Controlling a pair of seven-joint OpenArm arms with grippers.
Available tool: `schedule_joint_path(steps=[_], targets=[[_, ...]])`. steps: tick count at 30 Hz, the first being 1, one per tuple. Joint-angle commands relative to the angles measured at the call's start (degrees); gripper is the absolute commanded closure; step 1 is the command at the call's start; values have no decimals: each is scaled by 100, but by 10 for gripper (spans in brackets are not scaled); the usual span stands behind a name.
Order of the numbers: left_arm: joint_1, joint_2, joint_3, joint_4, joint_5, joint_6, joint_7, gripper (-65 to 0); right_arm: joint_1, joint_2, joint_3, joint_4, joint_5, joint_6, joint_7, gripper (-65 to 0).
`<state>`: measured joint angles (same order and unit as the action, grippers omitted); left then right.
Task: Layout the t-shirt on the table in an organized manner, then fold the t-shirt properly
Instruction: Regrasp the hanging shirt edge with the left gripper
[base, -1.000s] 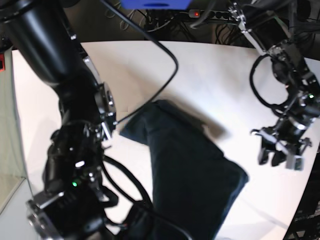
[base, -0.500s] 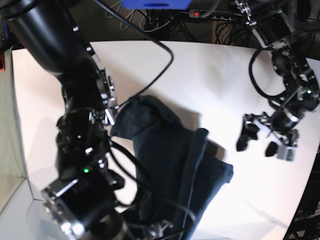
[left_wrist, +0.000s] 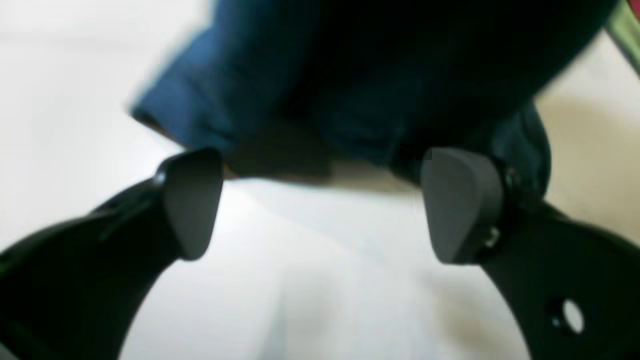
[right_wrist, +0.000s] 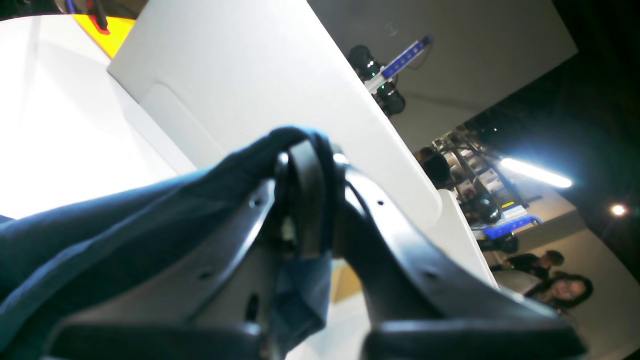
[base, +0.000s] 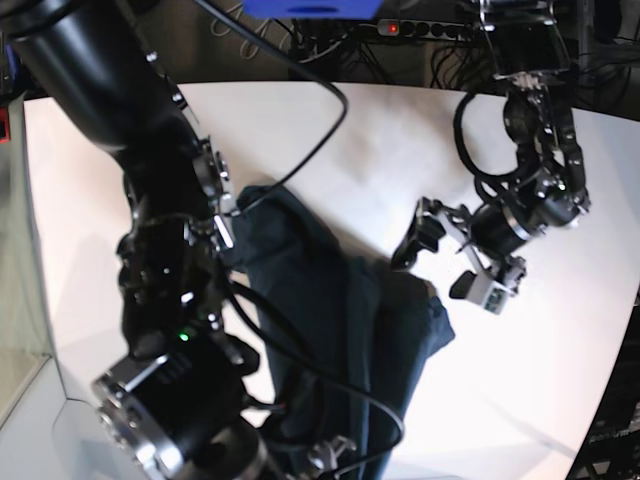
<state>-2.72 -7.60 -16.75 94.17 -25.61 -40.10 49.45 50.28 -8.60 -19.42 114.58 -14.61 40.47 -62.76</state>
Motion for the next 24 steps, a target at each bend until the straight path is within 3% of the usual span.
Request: schedule_joint_path(steps=[1,9,14,24], targets=[[-145,-27,45,99,-2,10,-220,-615,216,-40,12,45,-29,-47,144,0],[-189,421,405,99,947,10,-528,-615,207,-40,-418,62,-38,-47,127,0],[-286,447,748,91,1026,10,-536,-615,207,-40,-717,62,-38,-47,127,0],[-576,623,739,-727,1035,10,-686,-615,216,-40,-753,62,-47,-47,118,0]])
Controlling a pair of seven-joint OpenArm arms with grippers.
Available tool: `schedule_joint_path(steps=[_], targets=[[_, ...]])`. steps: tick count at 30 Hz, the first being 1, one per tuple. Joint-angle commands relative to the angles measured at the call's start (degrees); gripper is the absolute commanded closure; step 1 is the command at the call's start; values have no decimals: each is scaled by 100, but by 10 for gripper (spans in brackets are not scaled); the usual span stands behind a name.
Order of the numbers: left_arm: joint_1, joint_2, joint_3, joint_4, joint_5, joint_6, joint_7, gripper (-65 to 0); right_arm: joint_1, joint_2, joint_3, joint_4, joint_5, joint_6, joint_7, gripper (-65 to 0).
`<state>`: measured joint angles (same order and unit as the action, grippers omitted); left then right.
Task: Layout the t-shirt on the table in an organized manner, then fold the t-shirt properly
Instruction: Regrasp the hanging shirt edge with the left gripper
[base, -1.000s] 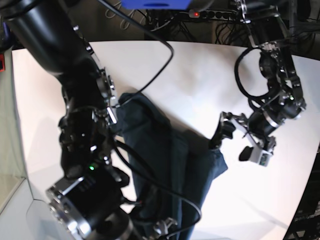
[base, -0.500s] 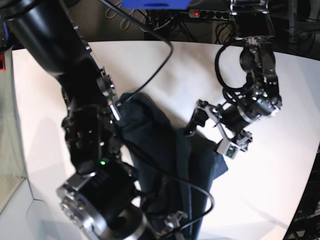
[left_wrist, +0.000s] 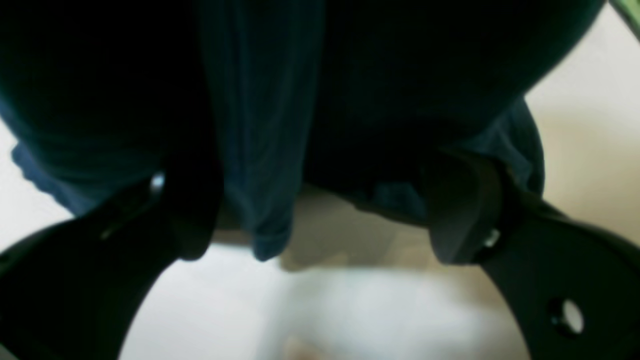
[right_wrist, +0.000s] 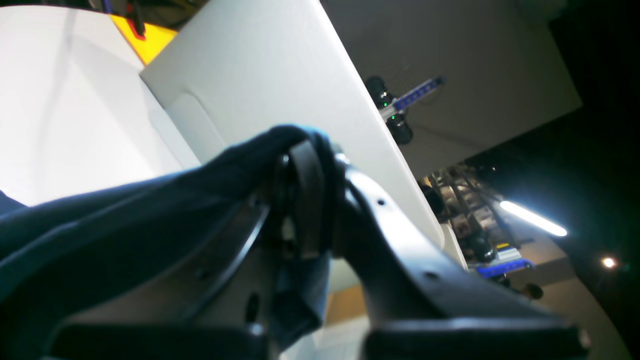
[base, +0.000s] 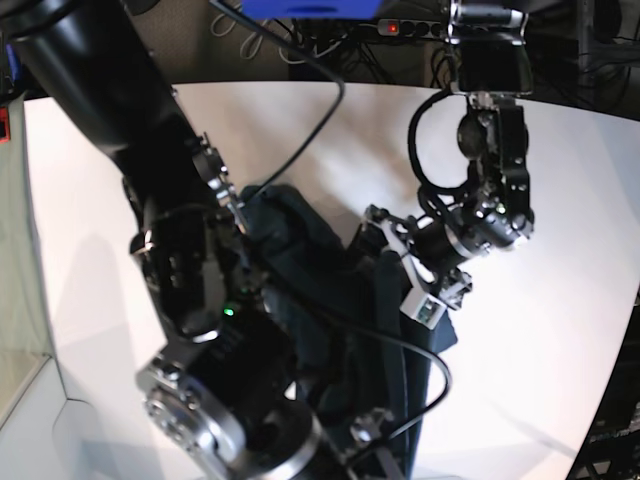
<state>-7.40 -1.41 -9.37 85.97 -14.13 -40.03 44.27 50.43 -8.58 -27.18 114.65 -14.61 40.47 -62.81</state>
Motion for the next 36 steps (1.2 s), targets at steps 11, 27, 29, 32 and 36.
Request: schedule_joint_path(steps=[11,27,29,32,36], targets=[[-372,5,18,-1033,-112,3,-801,-615,271,-42,59,65,-47,-47,114,0],[-566,128,422,-1499,-121,3,-1100,-612,262,-42,67,109,-47,-47,114,0],[-574,119,431,-1499,-121,3,-1100,-612,262,-42,67,109,-47,-47,114,0],[-583,110,387,-1499,-121,3,-1100,-578,271,-42,67,109,-47,-47,122,0],[-583,101,387,-1499,-121,3,-1100,-416,271,-42,67,109,-47,-47,122,0]])
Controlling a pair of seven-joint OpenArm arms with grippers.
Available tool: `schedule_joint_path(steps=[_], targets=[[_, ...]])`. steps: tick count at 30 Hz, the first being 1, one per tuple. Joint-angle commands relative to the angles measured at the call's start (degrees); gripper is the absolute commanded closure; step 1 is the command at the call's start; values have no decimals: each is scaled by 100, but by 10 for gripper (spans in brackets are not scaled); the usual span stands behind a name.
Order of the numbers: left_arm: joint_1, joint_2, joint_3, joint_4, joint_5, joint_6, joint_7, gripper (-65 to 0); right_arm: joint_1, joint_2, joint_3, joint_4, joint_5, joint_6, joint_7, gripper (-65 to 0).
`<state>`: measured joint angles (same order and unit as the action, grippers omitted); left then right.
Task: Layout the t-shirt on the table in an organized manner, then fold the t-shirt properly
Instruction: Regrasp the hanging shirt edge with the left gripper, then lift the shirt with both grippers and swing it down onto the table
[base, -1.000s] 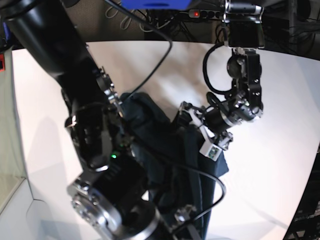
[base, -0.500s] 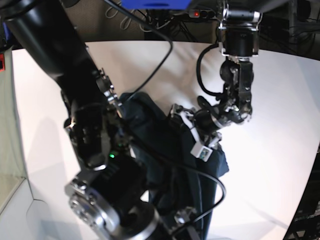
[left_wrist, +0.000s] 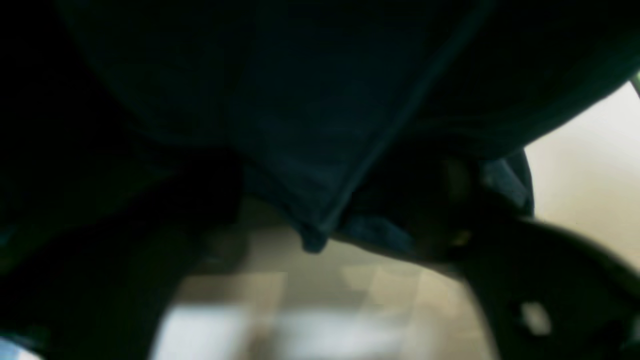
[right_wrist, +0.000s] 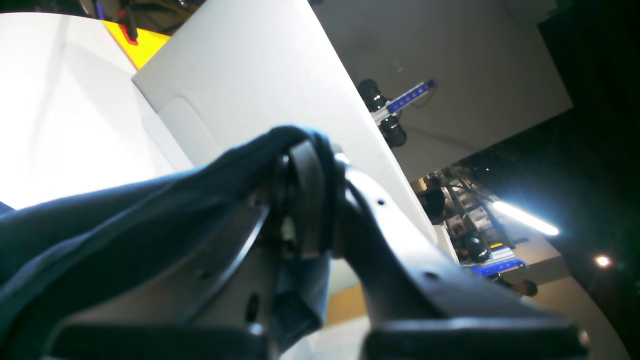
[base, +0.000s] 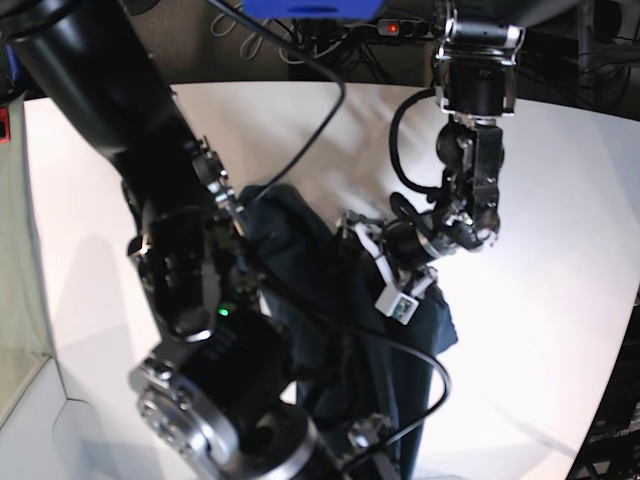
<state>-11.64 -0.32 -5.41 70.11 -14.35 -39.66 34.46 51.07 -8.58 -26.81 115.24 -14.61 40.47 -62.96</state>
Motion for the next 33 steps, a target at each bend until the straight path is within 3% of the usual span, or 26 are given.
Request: schedule_joint_path(steps=[1,4,6,7,10,13,19,23,33], targets=[[-159,-8,-8,88,-99,-34,-118,-371,207,-42,30,50,-47,-47,138,0],[-159,-17,-17,88,-117,-34,-118,-206,207,-42,39,41,-55,-47,155,0],[-150,-17,-26,88,-108,-34,-118,-26,207,-42,206,41,-55,-47,155,0],[-142,-25,-26,88,-108,-34,-118,0,207,-42,285,32,-55,-47,155,0],[-115,-175,-26,159,-161,-34,-118,-31,207,-42,531,32,-55,-47,155,0],[-36,-386,-44,238,-328,-34,-109,0,207,-42,637,32,-47,-47,164,0],[377,-685,-580,1143,-600,-34,-66,-5,190,370,725,32,-47,-47,164,0],[650,-817,-844,1741,-600,-34,-57,-5,163,396,1076,32,-47,-47,164,0],[869,-764,-826,2172,-600,-34,-57,-5,163,379,1112,41,-47,-47,146,0]])
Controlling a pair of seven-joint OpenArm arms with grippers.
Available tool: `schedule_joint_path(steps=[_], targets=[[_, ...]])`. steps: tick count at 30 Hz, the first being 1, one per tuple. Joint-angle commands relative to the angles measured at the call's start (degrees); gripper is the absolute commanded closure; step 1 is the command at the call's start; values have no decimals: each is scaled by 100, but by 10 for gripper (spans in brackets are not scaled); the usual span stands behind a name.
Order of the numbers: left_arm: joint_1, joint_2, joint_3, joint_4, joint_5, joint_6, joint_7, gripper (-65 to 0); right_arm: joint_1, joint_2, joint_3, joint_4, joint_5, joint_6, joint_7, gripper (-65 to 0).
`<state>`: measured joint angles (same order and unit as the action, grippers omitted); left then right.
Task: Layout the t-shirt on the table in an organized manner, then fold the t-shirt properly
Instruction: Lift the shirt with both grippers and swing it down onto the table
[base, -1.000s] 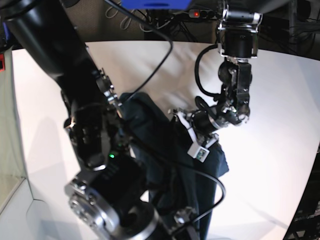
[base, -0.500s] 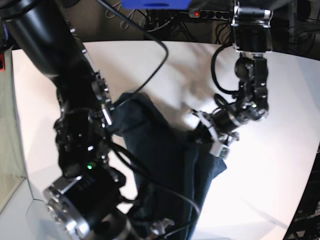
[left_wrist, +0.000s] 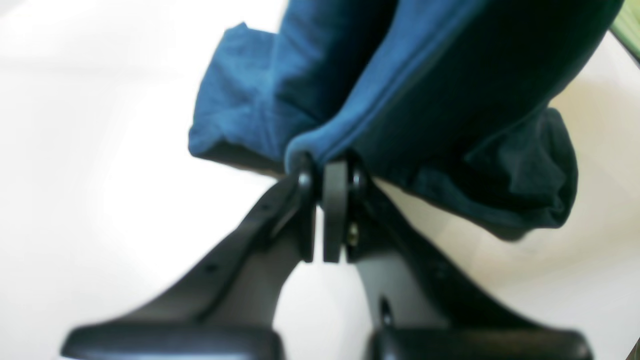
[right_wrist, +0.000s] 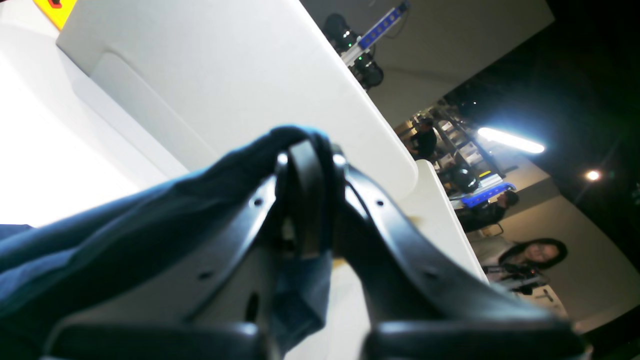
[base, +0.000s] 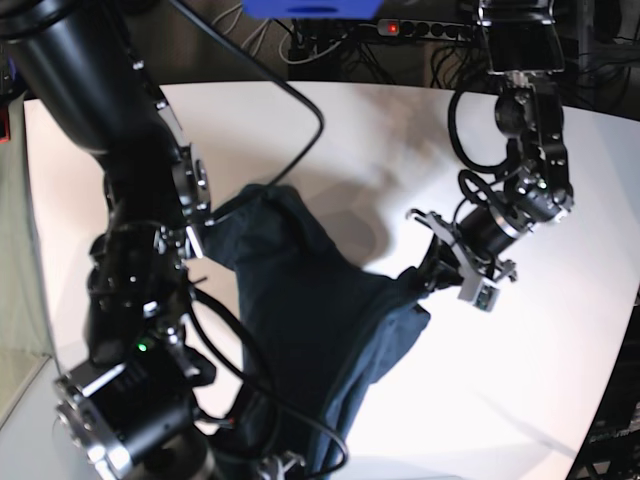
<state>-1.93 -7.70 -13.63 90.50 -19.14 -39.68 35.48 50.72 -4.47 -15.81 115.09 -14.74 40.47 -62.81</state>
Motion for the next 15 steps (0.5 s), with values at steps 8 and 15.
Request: schedule_joint_path(steps=[8,15], targets=[[-40,-236,-409,713,-122,-32,-151,-5,190,196,47,47,-33,-47,140,0],[-866,-825,-1094,941,-122,-32,430,-5,-276,829,82,74,-33,-47,149,0]])
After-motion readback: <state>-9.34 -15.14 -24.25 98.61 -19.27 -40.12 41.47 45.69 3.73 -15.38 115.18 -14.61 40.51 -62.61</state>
